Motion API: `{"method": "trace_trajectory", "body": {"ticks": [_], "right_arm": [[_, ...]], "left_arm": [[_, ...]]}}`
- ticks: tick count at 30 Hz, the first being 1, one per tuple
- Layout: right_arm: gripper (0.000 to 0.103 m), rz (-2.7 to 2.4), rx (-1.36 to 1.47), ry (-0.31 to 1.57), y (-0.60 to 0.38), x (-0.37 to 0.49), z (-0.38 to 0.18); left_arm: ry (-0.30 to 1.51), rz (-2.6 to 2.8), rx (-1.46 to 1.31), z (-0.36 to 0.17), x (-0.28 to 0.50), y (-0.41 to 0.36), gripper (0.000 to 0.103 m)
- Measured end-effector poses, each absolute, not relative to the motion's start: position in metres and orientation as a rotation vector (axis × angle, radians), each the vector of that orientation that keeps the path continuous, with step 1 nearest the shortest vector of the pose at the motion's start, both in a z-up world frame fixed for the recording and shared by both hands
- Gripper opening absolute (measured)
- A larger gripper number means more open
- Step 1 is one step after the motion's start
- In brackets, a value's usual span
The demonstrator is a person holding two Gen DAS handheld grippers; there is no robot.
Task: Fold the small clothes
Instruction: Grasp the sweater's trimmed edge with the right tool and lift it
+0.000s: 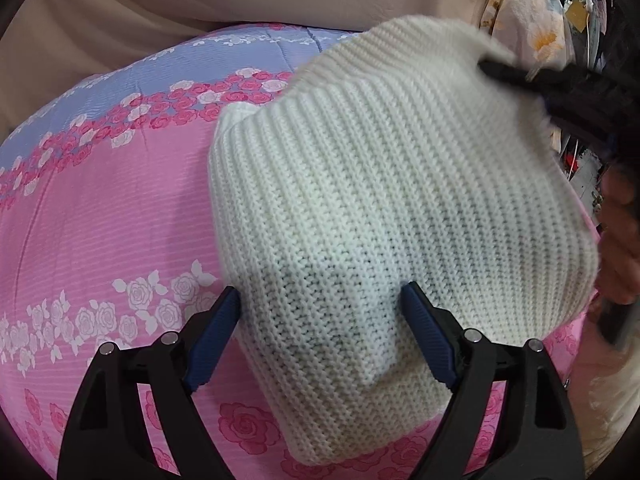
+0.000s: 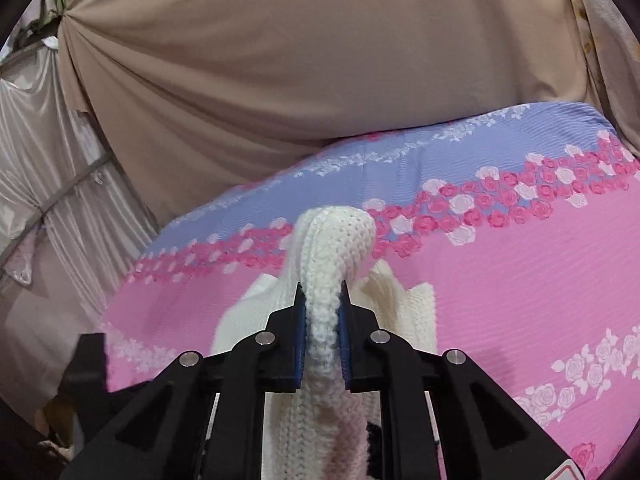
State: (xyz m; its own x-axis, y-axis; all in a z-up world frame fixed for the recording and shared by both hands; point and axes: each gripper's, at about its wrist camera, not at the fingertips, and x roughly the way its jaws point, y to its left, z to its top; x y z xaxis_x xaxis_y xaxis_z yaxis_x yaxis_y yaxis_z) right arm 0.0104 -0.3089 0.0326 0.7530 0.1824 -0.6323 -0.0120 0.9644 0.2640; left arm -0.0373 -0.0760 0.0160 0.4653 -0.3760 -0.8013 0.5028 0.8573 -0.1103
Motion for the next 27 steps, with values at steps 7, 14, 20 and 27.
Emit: {"method": "trace_trajectory", "body": {"ticks": [7,14,20,27], "right_arm": [[0.024,0.044,0.335,0.709,-0.321,-0.008,0.027],[0.052,0.144,0.301,0.767,-0.299,-0.085,0.026],[0.020,0.101,0.288,0.855,-0.291,-0.097,-0.011],[0.011,0.171,0.357,0.683,-0.301,-0.121,0.029]], "left_arm": [[0.949,-0.537,0.158,0.012,-0.032,-0.081,0.082],[0.957,-0.537,0.146,0.012,-0.031,-0.079,0.082],[0.960,-0.531,0.145,0.013,-0.031,-0.080,0.082],[0.954,-0.532,0.135,0.015,-0.036,-0.077,0.084]]}}
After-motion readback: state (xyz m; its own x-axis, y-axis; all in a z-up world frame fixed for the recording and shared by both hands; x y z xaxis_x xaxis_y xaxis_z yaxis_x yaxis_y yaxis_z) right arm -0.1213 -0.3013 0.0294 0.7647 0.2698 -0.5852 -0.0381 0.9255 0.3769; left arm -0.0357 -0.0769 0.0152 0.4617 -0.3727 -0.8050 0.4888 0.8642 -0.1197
